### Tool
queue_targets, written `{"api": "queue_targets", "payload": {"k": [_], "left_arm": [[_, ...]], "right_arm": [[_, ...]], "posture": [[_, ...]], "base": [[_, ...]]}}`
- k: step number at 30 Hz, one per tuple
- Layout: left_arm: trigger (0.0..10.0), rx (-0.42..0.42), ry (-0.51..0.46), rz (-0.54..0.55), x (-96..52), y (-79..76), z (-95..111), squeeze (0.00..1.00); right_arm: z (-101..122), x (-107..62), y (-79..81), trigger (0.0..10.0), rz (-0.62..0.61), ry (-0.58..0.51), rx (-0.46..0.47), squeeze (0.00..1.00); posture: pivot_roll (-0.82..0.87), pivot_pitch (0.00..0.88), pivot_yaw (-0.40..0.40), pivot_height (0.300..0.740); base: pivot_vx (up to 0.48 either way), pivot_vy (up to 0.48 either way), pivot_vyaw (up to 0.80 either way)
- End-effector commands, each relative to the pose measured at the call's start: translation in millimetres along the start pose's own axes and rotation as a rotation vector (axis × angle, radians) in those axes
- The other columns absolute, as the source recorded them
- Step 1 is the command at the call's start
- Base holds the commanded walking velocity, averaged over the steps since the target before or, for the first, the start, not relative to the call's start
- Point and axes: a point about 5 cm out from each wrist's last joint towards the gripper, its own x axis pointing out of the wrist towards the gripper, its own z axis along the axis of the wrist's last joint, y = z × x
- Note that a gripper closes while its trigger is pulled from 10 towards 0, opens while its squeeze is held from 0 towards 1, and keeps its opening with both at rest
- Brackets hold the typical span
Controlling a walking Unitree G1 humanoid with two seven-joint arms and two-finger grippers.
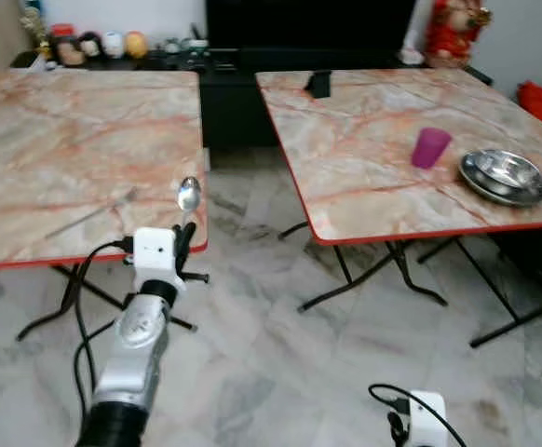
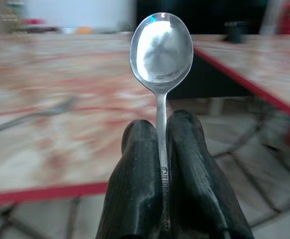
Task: Setting the table
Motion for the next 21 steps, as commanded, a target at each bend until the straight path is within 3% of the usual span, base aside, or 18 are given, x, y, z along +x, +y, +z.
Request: {"api": "queue_targets", "payload": {"k": [1, 4, 21], "left_arm": [[10.0, 0.002, 0.006, -0.007, 1.7, -4.7, 0.2, 0.0], [10.0, 0.003, 0.007, -0.006, 1.9, -4.5, 0.1, 0.0], [10.0, 0.027, 0.02, 0.009, 4.7, -0.7, -1.8, 0.0]], "right_arm": [[-2.1, -0.7, -3.3, 10.0, -0.008, 0.006, 0.004, 0.0], [-2.1, -0.6, -3.4, 10.0, -0.009, 0.007, 0.005, 0.0], [-2.7, -0.5, -8.1, 10.0, -0.028, 0.016, 0.054, 0.0]], "posture": [[0.04, 0.0, -0.043, 0.74], [0.04, 0.0, -0.043, 0.74], [0.04, 0.0, -0.042, 0.74]], "base": [[0.0, -0.458, 0.8], [0.0, -0.455, 0.8], [0.0, -0.447, 0.0]]}}
